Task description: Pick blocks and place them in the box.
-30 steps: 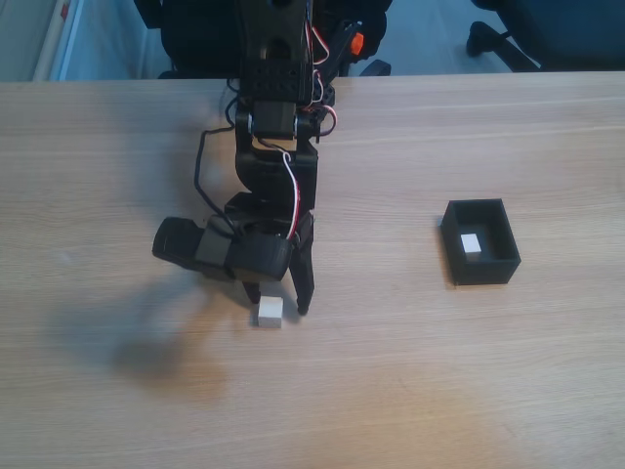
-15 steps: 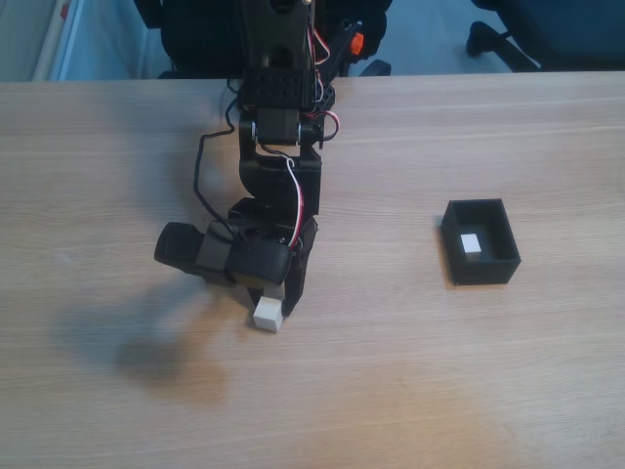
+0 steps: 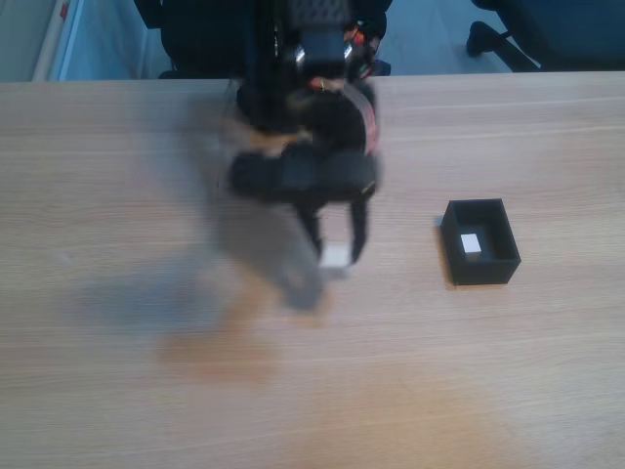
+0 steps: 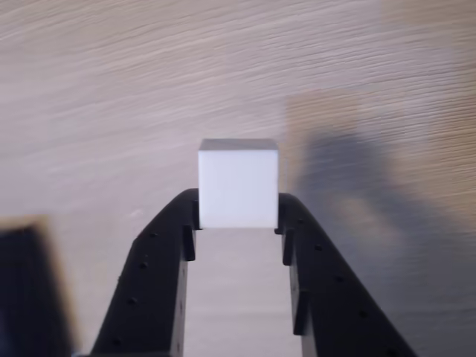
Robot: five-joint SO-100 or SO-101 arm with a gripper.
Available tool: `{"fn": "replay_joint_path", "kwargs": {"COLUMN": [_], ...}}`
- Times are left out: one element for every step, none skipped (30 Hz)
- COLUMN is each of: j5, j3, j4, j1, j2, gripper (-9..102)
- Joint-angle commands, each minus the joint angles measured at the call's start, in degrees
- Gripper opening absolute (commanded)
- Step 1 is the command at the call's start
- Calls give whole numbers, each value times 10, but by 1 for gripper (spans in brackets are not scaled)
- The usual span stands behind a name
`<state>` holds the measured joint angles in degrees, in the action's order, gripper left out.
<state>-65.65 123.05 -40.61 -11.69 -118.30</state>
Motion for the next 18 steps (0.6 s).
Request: {"fn": "replay_joint_path", "kwargs": {"j5": [25, 38, 47, 48, 46, 43, 38, 35, 30, 23, 23, 24, 25, 27, 31, 37, 42, 47], "j3": [-44, -43, -38, -30, -22, -14, -7, -4, -4, -4, -4, -7, -9, -12, -17, -23, -28, -34], "j4": [-44, -39, -25, -11, 3, 14, 24, 25, 25, 26, 26, 27, 33, 36, 38, 38, 38, 35], "j1": [-98, -127, -154, -180, -205, -229, -252, -272, -293, -311, -326, -337, -346, -352, -358, -359, -360, -359], "j2": [-77, -87, -97, -105, -110, -113, -115, -114, -109, -103, -95, -85, -75, -63, -52, -42, -33, -25], "gripper": [0, 0, 0, 0, 0, 0, 0, 0, 0, 0, 0, 0, 0, 0, 0, 0, 0, 0]}}
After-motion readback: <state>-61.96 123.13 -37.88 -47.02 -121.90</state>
